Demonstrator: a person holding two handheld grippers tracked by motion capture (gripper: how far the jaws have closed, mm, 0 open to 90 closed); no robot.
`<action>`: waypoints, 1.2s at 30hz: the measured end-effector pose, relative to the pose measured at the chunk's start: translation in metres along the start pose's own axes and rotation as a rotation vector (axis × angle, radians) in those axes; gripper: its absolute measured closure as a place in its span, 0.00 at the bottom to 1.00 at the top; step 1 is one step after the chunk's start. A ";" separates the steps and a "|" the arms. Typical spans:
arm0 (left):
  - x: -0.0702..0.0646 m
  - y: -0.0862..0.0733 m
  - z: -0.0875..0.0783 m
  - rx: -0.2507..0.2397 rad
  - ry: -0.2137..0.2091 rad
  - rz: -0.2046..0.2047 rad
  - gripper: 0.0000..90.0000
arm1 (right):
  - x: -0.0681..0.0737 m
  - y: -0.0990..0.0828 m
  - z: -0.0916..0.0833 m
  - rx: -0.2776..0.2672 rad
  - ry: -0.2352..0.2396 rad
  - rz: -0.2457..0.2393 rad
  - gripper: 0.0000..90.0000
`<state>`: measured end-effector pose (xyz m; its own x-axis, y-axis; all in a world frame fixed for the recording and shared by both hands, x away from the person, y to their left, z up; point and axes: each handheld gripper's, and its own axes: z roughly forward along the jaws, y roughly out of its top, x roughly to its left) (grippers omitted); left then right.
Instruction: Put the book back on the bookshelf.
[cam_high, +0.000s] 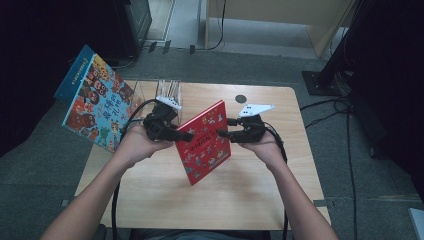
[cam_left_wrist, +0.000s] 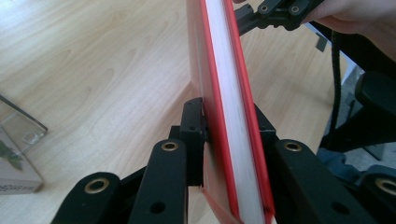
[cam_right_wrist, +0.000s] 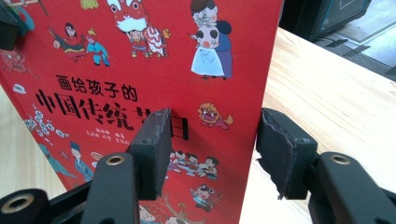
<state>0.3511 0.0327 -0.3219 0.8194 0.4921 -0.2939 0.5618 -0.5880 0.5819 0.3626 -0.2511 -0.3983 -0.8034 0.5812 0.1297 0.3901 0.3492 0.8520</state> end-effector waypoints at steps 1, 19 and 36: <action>0.000 0.003 0.000 0.012 -0.003 0.003 0.82 | 0.000 0.000 0.000 0.000 0.005 0.003 0.51; 0.014 0.038 0.013 0.181 0.003 -0.071 0.88 | 0.004 -0.009 -0.004 0.037 -0.020 -0.016 0.51; 0.022 0.031 -0.014 0.141 0.018 -0.105 0.88 | 0.008 -0.062 -0.013 0.110 -0.110 -0.018 0.50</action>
<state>0.3844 0.0342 -0.2997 0.7541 0.5660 -0.3332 0.6555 -0.6166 0.4361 0.3260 -0.2774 -0.4439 -0.7585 0.6494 0.0535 0.4284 0.4351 0.7919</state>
